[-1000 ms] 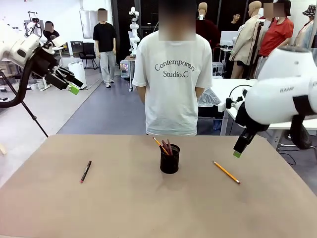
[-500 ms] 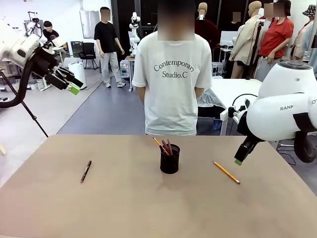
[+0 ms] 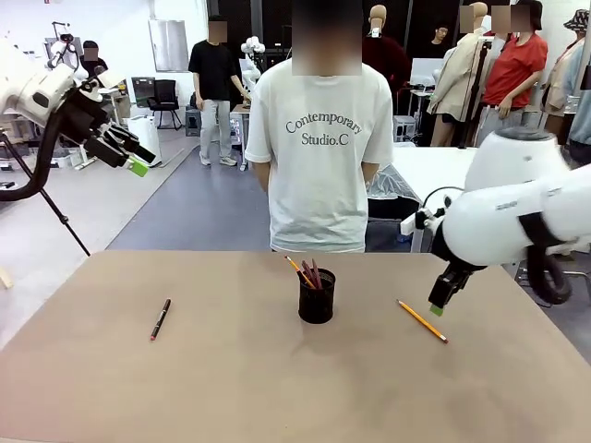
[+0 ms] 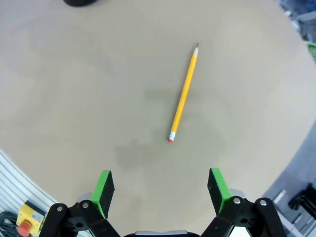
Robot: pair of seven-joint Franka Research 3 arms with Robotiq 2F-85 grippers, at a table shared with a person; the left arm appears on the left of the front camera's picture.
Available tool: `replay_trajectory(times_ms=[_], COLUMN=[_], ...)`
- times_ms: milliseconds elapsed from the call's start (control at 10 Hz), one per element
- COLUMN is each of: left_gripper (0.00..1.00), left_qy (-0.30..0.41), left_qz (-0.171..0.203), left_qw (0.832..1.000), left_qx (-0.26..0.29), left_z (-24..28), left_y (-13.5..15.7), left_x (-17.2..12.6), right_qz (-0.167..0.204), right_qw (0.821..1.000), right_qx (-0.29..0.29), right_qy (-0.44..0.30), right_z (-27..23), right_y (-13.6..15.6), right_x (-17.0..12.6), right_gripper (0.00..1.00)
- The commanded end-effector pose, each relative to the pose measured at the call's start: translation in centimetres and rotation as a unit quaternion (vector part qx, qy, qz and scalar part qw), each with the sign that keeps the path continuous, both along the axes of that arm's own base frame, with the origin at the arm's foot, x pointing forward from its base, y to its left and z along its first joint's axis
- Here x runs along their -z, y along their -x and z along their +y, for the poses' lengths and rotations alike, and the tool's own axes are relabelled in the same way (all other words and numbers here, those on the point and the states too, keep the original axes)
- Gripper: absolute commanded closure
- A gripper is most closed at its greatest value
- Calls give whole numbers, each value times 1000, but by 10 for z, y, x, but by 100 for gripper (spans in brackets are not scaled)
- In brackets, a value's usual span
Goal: Place the pens into the pen holder.
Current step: Pick up a writing instrument from the table and place it into the Pen holder.
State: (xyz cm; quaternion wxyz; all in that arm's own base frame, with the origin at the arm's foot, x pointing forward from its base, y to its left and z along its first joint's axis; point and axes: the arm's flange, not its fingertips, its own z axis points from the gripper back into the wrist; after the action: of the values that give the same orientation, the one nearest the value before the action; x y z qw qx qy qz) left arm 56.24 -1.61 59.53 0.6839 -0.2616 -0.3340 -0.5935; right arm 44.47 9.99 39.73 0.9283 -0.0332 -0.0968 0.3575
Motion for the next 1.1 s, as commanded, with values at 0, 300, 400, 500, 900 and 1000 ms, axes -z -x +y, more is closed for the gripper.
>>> replay_trajectory(times_ms=[0,300,400,500,900,1000], left_gripper=[3,3,3,3,3,3], left_qy=[1,1,1,1,1,1], left_qz=[-1,-1,-1,-1,-1,-1], left_qw=[1000,1000,1000,1000,1000,1000], left_qx=[-1,-1,-1,-1,-1,-1], left_z=[-1,-1,-1,-1,-1,-1], left_y=[1,1,1,1,1,1], left_x=[-2,-2,-2,-2,-2,-2], right_qz=[15,1,-4,-1,40,54], right_qw=[999,997,996,996,995,994], right_qx=[35,64,74,79,87,89], right_qy=[19,46,39,34,-2,-9], right_z=[18,26,27,25,20,18], right_y=[-36,-59,-65,-79,-109,-114], right_x=[23,62,71,74,83,85], right_gripper=[0,0,0,0,0,0])
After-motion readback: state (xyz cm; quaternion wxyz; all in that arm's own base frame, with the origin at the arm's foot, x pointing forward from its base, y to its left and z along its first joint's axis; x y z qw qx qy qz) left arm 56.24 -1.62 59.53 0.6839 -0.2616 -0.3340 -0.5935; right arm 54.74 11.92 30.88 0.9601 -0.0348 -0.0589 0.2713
